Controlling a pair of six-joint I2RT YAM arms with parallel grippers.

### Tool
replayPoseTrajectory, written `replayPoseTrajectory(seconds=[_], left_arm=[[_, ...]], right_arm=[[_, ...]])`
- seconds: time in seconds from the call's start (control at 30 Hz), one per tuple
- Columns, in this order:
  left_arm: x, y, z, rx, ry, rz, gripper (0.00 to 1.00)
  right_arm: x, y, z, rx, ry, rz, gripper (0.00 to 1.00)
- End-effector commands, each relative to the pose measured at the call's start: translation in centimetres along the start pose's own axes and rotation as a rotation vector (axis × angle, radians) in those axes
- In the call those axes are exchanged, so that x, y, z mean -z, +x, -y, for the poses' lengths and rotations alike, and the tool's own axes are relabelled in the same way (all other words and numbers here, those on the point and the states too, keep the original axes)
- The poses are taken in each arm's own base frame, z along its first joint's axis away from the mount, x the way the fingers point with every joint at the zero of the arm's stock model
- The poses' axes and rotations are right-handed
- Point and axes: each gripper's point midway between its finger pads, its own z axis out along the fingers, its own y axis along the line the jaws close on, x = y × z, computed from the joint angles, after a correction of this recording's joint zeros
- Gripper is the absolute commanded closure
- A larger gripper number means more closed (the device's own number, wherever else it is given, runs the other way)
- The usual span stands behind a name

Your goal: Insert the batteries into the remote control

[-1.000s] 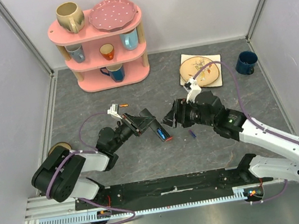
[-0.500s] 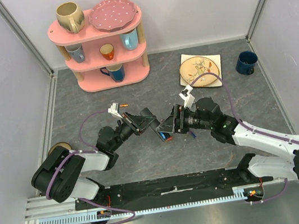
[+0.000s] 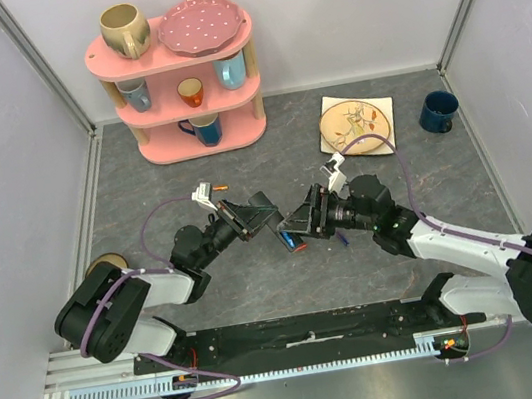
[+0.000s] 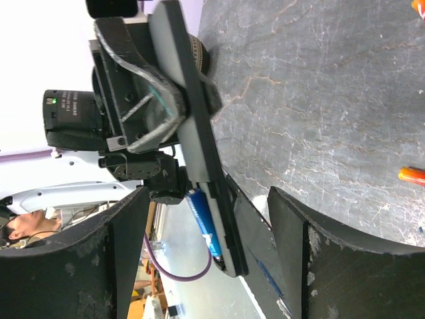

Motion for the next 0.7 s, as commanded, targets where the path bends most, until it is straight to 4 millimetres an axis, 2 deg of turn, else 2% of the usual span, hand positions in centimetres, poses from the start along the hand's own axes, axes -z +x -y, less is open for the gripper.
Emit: replayPoseTrajectory(seconds=[0.0, 0.67], left_arm=[[1.2, -1.8, 10.1, -0.147, 0.398, 0.088, 0.98], [1.2, -1.6, 9.8, -0.144, 0.391, 0.080, 0.98]], right_arm=[[-0.1, 0.1, 0.0, -0.034, -0.028, -0.008, 0.21], [-0.2, -0.2, 1.3, -0.062, -0.006, 0.006, 0.23]])
